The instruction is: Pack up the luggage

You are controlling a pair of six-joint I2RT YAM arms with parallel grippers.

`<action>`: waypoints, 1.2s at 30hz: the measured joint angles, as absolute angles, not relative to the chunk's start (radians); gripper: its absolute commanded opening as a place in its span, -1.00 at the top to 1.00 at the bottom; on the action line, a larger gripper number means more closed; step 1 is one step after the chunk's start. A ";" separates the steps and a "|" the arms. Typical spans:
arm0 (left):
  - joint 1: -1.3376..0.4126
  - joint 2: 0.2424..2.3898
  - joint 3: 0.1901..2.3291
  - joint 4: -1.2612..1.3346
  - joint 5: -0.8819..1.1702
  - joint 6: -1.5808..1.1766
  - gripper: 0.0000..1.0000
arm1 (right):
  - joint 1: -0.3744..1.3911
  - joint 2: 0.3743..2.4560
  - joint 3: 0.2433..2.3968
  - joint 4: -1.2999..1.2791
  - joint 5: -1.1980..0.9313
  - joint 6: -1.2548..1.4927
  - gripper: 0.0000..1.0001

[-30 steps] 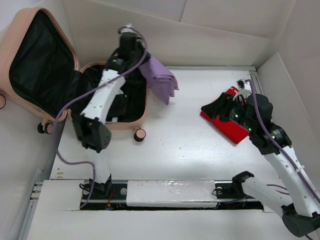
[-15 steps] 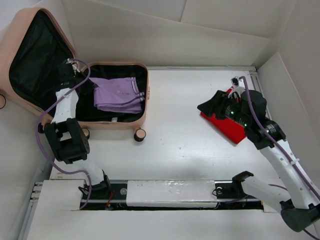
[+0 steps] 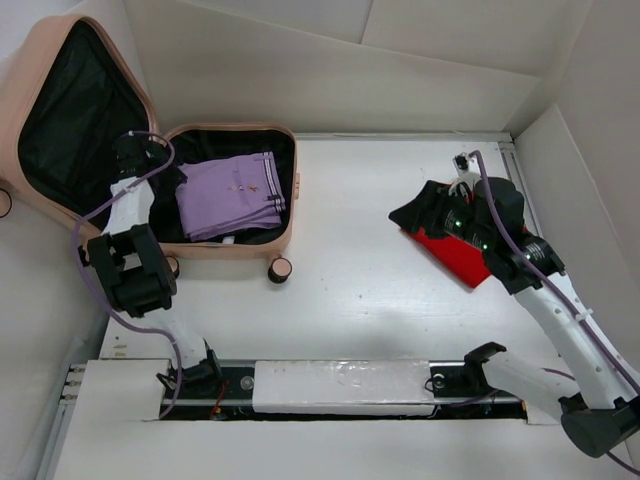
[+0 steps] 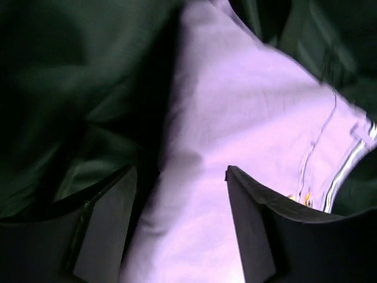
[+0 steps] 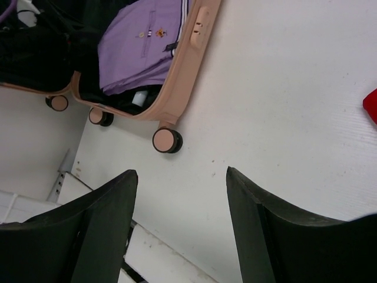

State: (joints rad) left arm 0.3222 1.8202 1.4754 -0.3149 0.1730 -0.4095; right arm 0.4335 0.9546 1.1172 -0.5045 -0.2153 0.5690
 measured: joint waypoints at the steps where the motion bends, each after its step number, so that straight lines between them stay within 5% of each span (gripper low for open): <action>1: 0.323 1.808 1.471 -0.318 0.147 -0.421 -0.24 | 0.434 0.957 1.117 -0.503 -0.212 0.569 -0.35; 5: 0.296 1.660 1.398 -0.327 0.044 -0.449 -0.31 | 0.429 0.994 1.117 -0.507 -0.162 0.572 -0.18; 6: 0.274 1.606 1.382 -0.325 0.022 -0.453 -0.31 | 0.418 1.011 1.118 -0.509 -0.148 0.574 0.24; 9: 0.136 1.463 1.366 -0.312 -0.031 -0.454 -0.28 | 0.360 1.079 1.124 -0.524 -0.106 0.594 1.00; 14: -0.304 1.390 1.368 -0.242 -0.061 -0.494 -0.26 | 0.202 1.179 1.106 -0.542 -0.031 0.663 0.89; 18: -0.578 1.473 1.366 -0.222 -0.070 -0.538 -0.26 | 0.042 1.195 1.021 -0.546 0.013 0.725 0.02; 21: -0.747 1.580 1.370 -0.217 -0.070 -0.558 -0.26 | -0.083 1.205 0.966 -0.546 0.021 0.761 -0.32; 27: -0.948 1.763 1.374 -0.202 0.029 -0.590 -0.26 | -0.272 1.253 0.885 -0.545 0.095 0.813 -0.32; 36: -0.935 1.727 1.281 -0.109 0.123 -0.599 -0.26 | -0.361 1.594 0.973 -0.529 0.183 0.789 -0.08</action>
